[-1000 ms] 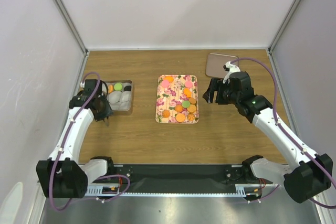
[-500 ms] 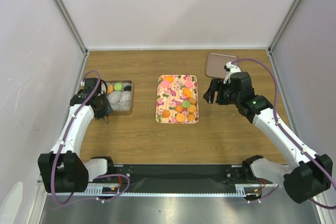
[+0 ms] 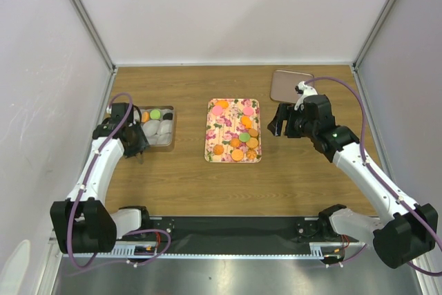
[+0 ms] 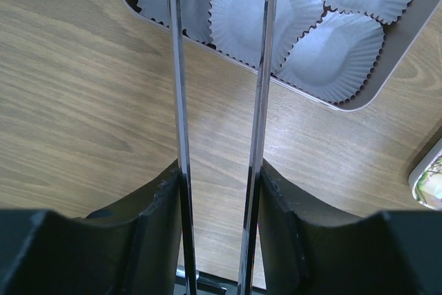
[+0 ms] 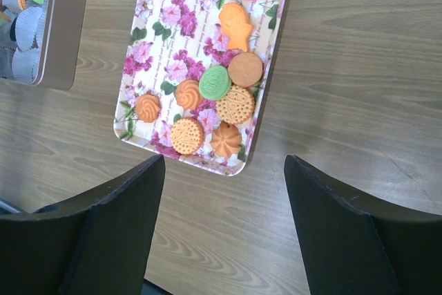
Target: Pack the cookies
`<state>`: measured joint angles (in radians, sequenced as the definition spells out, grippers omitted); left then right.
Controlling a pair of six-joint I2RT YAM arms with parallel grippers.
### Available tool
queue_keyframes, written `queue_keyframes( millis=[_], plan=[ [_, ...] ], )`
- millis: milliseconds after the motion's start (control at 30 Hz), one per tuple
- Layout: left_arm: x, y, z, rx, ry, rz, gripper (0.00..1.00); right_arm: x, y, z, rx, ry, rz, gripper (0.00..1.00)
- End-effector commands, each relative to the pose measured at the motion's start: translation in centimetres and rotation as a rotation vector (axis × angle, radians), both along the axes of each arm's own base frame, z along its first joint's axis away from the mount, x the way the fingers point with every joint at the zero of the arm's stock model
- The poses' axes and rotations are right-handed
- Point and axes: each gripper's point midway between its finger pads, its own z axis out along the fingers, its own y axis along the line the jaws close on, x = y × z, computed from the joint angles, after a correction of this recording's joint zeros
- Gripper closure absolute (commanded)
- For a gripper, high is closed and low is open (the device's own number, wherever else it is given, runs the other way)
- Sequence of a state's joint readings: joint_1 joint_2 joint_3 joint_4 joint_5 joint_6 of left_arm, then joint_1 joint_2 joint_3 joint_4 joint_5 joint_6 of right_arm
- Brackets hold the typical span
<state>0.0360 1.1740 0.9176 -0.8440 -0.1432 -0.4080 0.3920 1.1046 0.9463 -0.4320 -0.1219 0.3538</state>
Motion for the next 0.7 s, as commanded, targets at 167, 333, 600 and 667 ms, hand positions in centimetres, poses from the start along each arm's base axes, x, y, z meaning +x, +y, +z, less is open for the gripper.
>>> queue_keyframes(
  millis=[167, 333, 600, 667],
  plan=[
    [0.9, 0.6, 1.3, 0.023, -0.06, -0.005, 0.53, 0.2, -0.2, 1.2, 0.008, -0.051, 0.0, 0.24],
    [1.1, 0.1, 3.8, 0.045, -0.099, -0.05, 0.53, 0.4, -0.1, 1.0, 0.007, -0.046, -0.003, 0.24],
    [1.7, -8.0, 8.2, 0.036, -0.195, -0.288, 0.53, 0.7, -0.4, 0.9, -0.01, -0.033, -0.02, 0.24],
    [1.7, -10.2, 8.8, 0.038, -0.209, -0.341, 0.53, 0.8, -0.5, 1.1, -0.013, -0.034, -0.028, 0.24]
  ],
)
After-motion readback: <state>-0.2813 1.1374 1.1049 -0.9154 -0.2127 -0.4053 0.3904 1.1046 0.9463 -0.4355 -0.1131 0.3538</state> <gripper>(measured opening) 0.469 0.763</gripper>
